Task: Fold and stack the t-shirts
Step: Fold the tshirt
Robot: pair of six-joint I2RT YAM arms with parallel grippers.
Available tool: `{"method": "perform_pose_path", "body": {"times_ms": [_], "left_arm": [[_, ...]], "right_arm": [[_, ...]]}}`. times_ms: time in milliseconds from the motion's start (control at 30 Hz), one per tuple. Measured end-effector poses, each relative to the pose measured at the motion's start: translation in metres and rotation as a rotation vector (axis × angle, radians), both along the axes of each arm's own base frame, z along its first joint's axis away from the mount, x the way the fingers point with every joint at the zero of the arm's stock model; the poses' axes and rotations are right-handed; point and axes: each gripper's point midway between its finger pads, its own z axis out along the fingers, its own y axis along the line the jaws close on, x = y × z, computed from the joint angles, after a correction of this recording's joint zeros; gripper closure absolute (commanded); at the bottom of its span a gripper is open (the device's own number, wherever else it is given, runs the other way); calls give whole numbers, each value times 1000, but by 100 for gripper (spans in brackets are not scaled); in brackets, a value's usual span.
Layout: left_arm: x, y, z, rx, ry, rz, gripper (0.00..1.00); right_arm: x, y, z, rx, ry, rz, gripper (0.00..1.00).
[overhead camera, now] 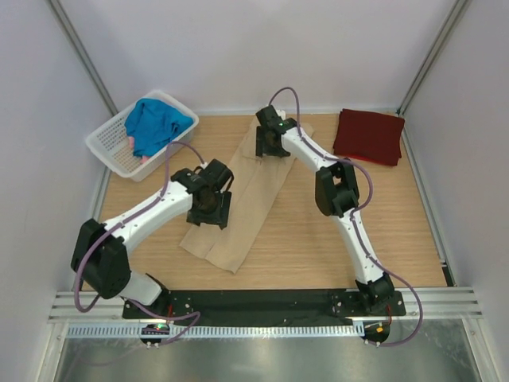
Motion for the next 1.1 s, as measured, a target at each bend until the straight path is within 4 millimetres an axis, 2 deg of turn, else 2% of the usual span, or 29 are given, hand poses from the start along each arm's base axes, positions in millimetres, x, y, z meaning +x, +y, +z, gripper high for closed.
{"method": "perform_pose_path", "body": {"times_ms": [133, 233, 267, 333, 400, 467, 567, 633, 733, 833, 967, 1033, 1100], "left_arm": [[3, -6, -27, 46, 64, -24, 30], [5, -10, -48, 62, 106, -36, 30], [5, -11, -55, 69, 121, -40, 30], [4, -13, -69, 75, 151, -44, 30], [3, -17, -85, 70, 182, -50, 31], [-2, -22, -97, 55, 219, -56, 31], [-4, -25, -97, 44, 225, -58, 32], [-7, -30, -98, 39, 227, -59, 32], [-19, -47, -99, 31, 233, -73, 32], [-38, -77, -98, 5, 254, -107, 32], [-70, -143, -90, -139, 308, -160, 32], [-80, -173, -84, -237, 326, -178, 32], [-84, -191, -79, -302, 332, -185, 32]], "right_arm": [[-6, -14, 20, 24, 30, 12, 24], [-26, -29, 52, 31, 52, 22, 24], [-32, -36, 69, 36, 42, 25, 24], [-52, -50, 106, 49, 19, 31, 24], [-82, -65, 141, 72, -6, 41, 23], [-109, -75, 168, 103, -42, 51, 23], [-154, -94, 185, 130, -58, 56, 23], [-178, -104, 179, 146, -33, 43, 23], [-201, -121, 142, 151, 61, -1, 23], [-203, -134, 111, 133, 143, -54, 23], [-174, -137, 94, 127, 164, -94, 23], [-143, -129, 95, 133, 144, -93, 23], [-104, -116, 101, 147, 94, -79, 23]]}}
